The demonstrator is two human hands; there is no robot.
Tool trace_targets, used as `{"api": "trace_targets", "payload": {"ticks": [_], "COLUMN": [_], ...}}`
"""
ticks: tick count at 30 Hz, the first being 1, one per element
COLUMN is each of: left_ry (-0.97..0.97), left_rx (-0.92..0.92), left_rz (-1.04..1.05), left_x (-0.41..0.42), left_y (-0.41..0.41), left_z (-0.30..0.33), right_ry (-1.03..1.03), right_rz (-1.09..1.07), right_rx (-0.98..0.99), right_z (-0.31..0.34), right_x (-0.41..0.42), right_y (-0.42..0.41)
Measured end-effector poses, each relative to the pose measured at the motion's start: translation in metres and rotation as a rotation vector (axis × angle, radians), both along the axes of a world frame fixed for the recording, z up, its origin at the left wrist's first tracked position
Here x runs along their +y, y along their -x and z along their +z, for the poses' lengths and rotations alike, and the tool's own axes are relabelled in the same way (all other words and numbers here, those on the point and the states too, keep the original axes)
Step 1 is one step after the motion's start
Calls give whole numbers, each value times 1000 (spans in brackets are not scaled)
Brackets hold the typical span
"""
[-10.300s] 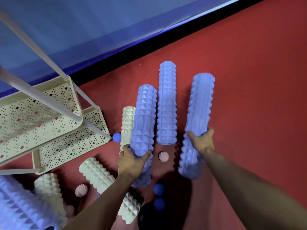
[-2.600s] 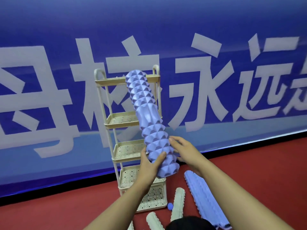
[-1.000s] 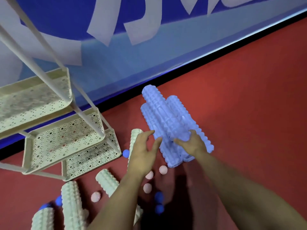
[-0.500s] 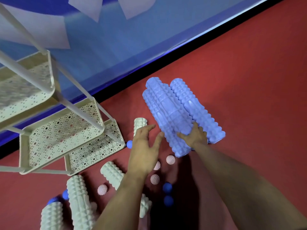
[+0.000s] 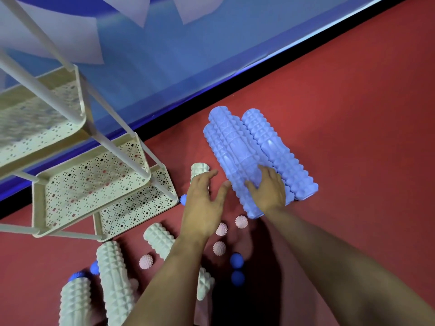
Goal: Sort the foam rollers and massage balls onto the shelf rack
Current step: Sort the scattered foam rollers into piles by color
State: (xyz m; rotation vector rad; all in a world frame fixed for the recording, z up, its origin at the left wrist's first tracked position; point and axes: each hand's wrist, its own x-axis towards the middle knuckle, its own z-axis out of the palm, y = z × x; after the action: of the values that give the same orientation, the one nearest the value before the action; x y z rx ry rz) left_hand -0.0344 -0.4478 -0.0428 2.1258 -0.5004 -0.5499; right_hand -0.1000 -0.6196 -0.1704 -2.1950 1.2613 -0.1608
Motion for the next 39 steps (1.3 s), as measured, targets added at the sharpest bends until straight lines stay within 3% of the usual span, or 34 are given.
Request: {"api": "trace_targets", "payload": {"ticks": [4,11,16,28,32,39], "left_ry": [-9,-22,-44,-54,-81,-152], "left_rx": [-8,36,47,157,173,132], "left_rz": [6,72,113,198,201,213], "left_x": [16,63,91,115,114,117], "left_y": [-8,-27,-39,-48,-50,-55], "left_z": [-5,-13,-21,-39,-43,-45], "right_ry": [-24,-183,-536,-739,-761,-958], "right_rz": [202,310,178,-103,-192,-264], "right_rx": [-133,-4,8,119,115,-102], "right_z": [-2,-33,-62,-134,-124,-116], "right_x": [44,101,144,185,191,184], "right_y": [-13,-32,-47,-82,-86,-77]}}
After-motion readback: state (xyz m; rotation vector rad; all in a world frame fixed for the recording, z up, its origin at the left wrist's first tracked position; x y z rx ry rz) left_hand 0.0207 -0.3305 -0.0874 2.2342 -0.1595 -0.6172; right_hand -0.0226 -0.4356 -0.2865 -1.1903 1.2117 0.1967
